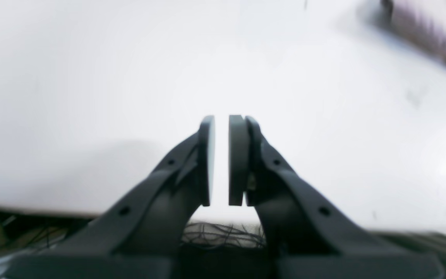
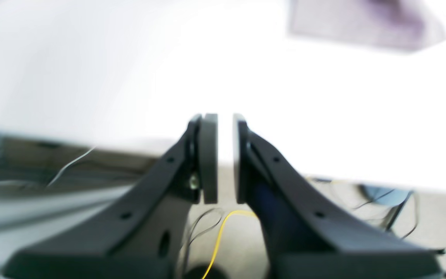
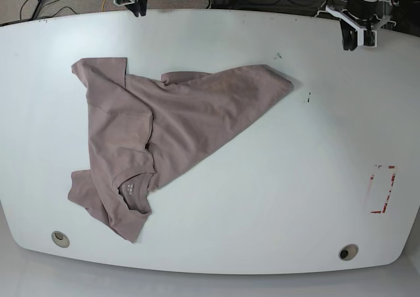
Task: Layout the t-shirt on the table in an organized manner, then fold the t-shirt properly
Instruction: 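Lower the right gripper onto the shirt's bunched shoulder and grasp it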
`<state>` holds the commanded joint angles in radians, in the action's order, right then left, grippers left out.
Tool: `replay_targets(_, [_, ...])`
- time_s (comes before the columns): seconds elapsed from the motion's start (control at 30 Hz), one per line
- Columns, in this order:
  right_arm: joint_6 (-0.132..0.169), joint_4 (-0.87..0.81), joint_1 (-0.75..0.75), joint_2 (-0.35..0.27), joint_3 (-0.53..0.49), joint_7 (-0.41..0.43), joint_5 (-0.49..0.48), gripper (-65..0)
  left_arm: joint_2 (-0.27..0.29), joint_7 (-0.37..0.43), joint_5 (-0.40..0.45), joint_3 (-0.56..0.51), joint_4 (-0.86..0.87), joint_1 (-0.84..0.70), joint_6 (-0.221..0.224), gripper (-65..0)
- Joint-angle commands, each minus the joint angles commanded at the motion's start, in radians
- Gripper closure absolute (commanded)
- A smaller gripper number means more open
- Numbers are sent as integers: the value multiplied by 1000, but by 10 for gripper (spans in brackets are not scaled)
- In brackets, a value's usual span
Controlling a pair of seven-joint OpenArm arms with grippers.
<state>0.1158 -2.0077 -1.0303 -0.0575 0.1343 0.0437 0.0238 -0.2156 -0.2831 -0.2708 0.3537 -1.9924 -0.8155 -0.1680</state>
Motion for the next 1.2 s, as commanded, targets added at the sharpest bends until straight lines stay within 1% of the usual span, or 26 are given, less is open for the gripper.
replay_targets(0.07, [2,0,20,0,15,0,0,-166,-14,-8,-31,0,0,25,-31,-44])
replay_targets(0.1, [2,-2,29,0,20,0,0,-195,-18,-14,-44,2,0,38,-55,-44])
replay_targets(0.17, [2,-3,40,0,20,0,0,-230,-20,-23,-58,5,0,55,-87,-44])
replay_targets(0.2, [2,-3,55,-3,20,0,2,-252,-21,-40,-64,6,0,78,-117,-44])
replay_targets(0.33, [2,0,101,-5,20,-2,5,-260,-21,-92,-64,6,0,124,-152,-44])
replay_targets(0.4, [2,2,133,-6,21,-23,5,-260,-21,-115,-64,6,0,149,-169,-44])
replay_targets(0.5, [2,2,183,-8,23,-78,6,-262,-21,-141,-63,5,0,184,-190,-44])
replay_targets(0.57, [3,2,226,-9,23,-133,6,-262,-21,-166,-63,2,2,204,-207,-44])
replay_targets(0.67, [3,2,292,-29,21,-192,2,-258,-20,-195,-63,-2,2,229,-227,-44])
replay_targets(0.73, [3,3,330,-35,20,-224,0,-260,-20,-215,-63,-12,2,245,-235,-44])
replay_targets(0.87, [5,3,413,-35,18,-285,0,-262,-20,-244,-61,-21,2,261,-235,-44])
replay_targets(0.9, [6,3,440,-35,18,-301,0,-262,-18,-249,-61,-21,2,262,-235,-46])
replay_targets(0.93, [14,3,465,-35,18,-313,0,-262,-18,-250,-63,-23,2,269,-235,-47])
replay_targets(0.97, [25,3,485,-35,18,-322,0,-262,-18,-253,-63,-26,2,273,-235,-56])
replay_targets(1.03, [51,3,528,-35,18,-342,2,-263,-18,-253,-63,-40,3,282,-235,-100])
replay_targets(1.07, [69,3,560,-35,18,-362,2,-263,-18,-252,-63,-46,3,284,-235,-144])
replay_targets(1.13, [97,3,603,-35,18,-394,2,-263,-17,-250,-63,-49,3,287,-235,-214])
replay_targets(1.17, [112,5,631,-32,18,-417,0,-263,-8,-247,-64,-49,3,287,-233,-260])
replay_targets(1.2, [121,6,655,-32,18,-439,0,-263,3,-247,-64,-49,3,288,-233,-287])
